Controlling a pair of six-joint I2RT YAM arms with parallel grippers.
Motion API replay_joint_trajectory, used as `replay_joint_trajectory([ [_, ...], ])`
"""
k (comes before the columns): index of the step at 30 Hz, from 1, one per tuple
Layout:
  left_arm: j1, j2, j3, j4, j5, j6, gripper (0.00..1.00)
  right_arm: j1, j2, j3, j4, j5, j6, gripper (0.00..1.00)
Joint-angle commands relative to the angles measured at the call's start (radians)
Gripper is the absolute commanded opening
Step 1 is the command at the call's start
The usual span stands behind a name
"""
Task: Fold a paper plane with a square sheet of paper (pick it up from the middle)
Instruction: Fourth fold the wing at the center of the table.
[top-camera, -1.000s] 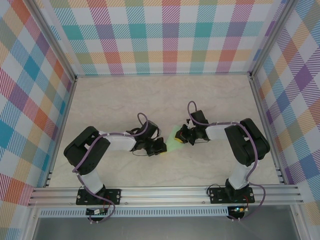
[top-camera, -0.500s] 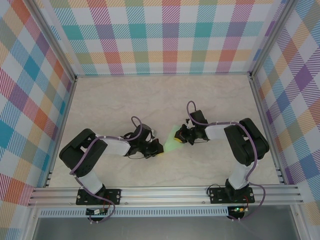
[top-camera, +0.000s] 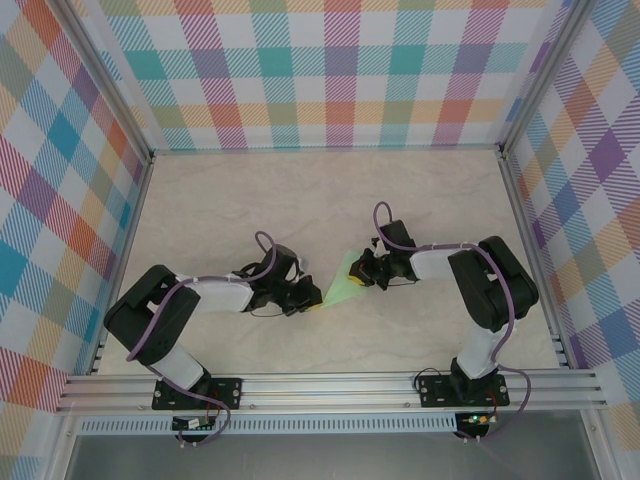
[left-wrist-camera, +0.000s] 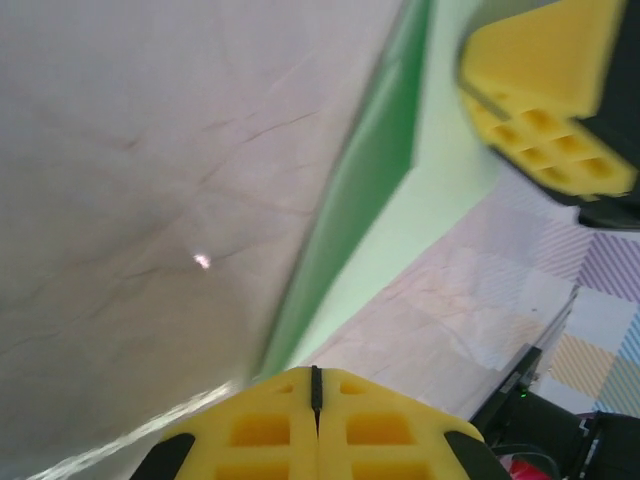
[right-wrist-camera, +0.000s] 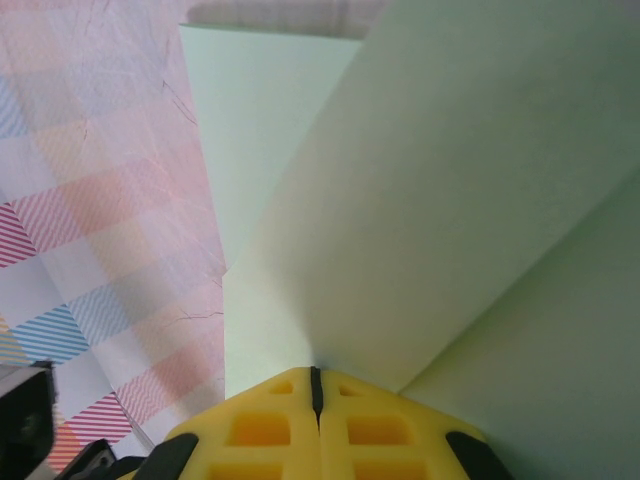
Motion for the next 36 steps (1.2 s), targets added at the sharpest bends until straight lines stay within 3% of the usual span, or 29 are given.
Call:
replay_joint_trajectory([
  [1,-0.005,-0.01,0.053,-0.001,-0.004,0.011,0.05,-0.001,0.108,-0.06,-0.177,0.212,-0.019,0.03],
  [16,-0.031,0.121,0.099,-0.048,0.0,0.02,0.04,-0.002,0.109,-0.054,-0.176,0.204,-0.021,0.04],
  [21,-0.031,0.126,0.076,-0.118,-0.076,0.055,0.01,-0.002,0.093,-0.043,-0.175,0.193,-0.036,0.04],
  [31,-0.031,0.152,0.04,-0.118,-0.101,0.057,0.0,0.004,-0.115,0.008,-0.118,0.078,-0.203,0.06],
  [36,-0.031,0.15,0.04,-0.111,-0.093,0.05,0.0,0.053,-0.189,0.007,-0.073,-0.003,-0.238,0.07],
])
